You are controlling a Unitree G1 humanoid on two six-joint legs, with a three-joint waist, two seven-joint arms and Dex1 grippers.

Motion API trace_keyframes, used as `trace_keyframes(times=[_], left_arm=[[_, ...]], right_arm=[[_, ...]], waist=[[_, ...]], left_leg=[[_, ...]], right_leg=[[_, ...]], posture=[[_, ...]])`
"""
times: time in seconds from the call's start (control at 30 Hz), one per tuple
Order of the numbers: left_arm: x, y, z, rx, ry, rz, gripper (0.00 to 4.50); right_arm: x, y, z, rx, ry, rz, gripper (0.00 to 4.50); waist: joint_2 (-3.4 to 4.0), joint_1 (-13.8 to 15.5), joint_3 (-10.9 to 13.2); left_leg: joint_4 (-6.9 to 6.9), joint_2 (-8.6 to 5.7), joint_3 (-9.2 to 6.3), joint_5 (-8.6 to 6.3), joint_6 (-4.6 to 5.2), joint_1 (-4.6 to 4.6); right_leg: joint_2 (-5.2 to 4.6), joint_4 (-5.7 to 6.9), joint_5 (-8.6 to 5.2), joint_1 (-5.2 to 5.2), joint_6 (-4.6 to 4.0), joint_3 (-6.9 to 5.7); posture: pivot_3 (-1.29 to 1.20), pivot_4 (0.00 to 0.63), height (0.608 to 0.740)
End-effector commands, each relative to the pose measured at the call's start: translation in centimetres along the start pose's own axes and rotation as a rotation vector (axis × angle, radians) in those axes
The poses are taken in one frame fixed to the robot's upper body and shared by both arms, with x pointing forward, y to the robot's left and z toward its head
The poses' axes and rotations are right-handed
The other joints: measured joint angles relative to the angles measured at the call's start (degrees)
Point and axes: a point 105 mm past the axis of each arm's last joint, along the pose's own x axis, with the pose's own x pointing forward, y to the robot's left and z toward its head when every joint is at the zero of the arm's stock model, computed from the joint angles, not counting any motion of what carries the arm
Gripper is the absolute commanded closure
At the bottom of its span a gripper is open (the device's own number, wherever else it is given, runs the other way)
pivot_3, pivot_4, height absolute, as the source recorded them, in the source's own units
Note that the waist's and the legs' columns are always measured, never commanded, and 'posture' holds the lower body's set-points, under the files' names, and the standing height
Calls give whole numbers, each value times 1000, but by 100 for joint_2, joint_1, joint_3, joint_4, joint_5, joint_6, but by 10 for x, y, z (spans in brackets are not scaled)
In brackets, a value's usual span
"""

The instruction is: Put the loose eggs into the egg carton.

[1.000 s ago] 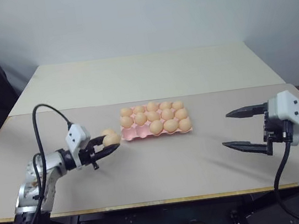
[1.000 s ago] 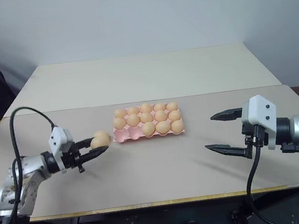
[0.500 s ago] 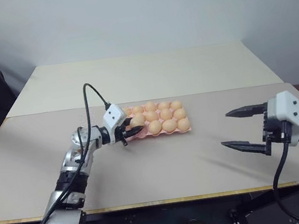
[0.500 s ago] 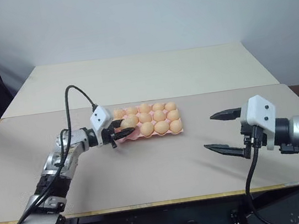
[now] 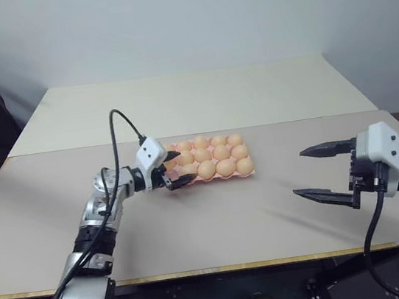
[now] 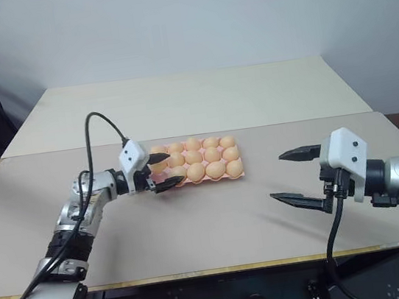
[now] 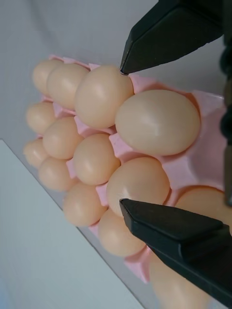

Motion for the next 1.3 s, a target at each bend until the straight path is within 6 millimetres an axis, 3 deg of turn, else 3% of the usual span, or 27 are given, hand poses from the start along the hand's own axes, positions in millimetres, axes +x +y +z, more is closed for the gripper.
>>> trace_keyframes(times=[0.03,0.27,0.37,0.57,0.73,1.07,1.3], left_arm=[[-35,7,27,37,-76,16,15],[-115,9,27,51,1,103,15],[-167,4,23,9,47,169,15],[-218,-17,14,-55,139,212,15],[-224,-22,10,-87,135,246,15],[-217,-21,11,-87,124,249,15],[-166,4,-12,-68,107,293,15]], right_arm=[[-2,-4,10,-36,-27,-12,0],[2,-5,8,-25,-39,6,0],[3,-8,6,-20,-39,18,0],[4,-13,3,-16,-40,35,0],[4,-15,3,-14,-40,42,0],[3,-15,3,-15,-38,38,0],[5,-15,6,-21,-49,29,0]], waist=[[0,-27,0],[1,-40,0],[1,-57,0],[2,6,1],[2,41,1],[2,-8,1],[2,56,1]], left_leg=[[0,1,0,0,0,0],[-2,4,1,0,0,5],[-2,6,3,0,0,6],[-5,11,9,0,0,8],[-5,11,9,-1,0,10],[-9,11,11,-1,0,10],[-7,8,11,-1,0,12]], right_leg=[[0,1,0,-2,0,0],[0,4,0,-1,0,1],[-1,2,-1,-1,0,0],[-2,1,-2,-5,-2,-2],[-2,0,-4,-3,-5,-6],[-1,1,-3,-7,-5,-2],[-2,0,-3,1,-5,-3]], posture=[[0,150,740],[0,150,740],[0,150,740],[0,150,740],[0,150,740],[0,150,740],[0,150,740]])
